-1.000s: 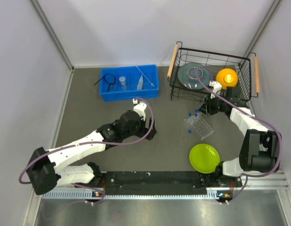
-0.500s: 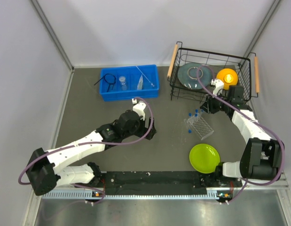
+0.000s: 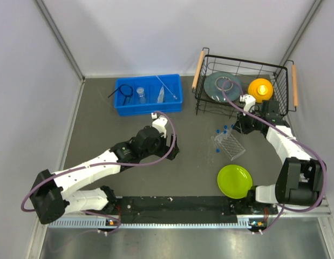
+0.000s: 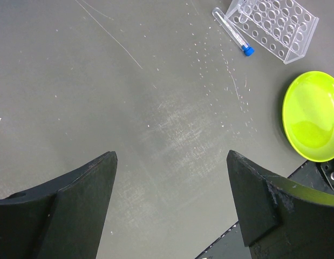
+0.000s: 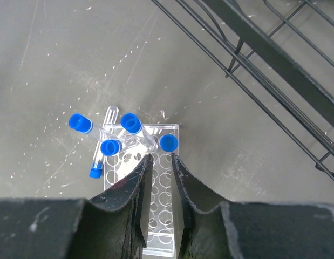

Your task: Organize the chemistry lab equipment

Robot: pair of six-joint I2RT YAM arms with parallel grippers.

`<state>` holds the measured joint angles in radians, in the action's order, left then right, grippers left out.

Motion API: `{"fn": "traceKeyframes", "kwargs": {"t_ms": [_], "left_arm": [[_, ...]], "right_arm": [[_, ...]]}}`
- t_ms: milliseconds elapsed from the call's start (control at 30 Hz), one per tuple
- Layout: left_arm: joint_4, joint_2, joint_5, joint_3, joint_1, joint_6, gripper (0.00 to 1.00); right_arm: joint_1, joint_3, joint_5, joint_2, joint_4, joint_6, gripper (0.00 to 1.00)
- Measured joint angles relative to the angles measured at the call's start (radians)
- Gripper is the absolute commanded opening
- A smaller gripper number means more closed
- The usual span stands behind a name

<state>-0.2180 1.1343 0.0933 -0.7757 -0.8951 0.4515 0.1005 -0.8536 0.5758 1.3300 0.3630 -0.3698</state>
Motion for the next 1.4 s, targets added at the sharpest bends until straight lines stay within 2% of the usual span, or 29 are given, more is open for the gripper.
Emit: {"fn": "traceKeyframes", "kwargs": {"t_ms": [600, 1033, 1400], "left_arm": [[0.000, 0.000, -0.010, 0.000, 0.004, 0.000, 0.88], [0.000, 0.000, -0.022, 0.000, 0.005, 0.005, 0.88], [0.000, 0.000, -0.015, 0.000, 0.005, 0.016, 0.88]], "right_arm": [[-0.038, -0.046, -0.006, 0.098, 0.026, -0.029, 0.24], [-0.064, -0.052, -0.008, 0.106, 0.028, -0.041, 0.27], [-0.058, -0.051, -0.010, -0.016, 0.035, -0.069, 0.31]]}}
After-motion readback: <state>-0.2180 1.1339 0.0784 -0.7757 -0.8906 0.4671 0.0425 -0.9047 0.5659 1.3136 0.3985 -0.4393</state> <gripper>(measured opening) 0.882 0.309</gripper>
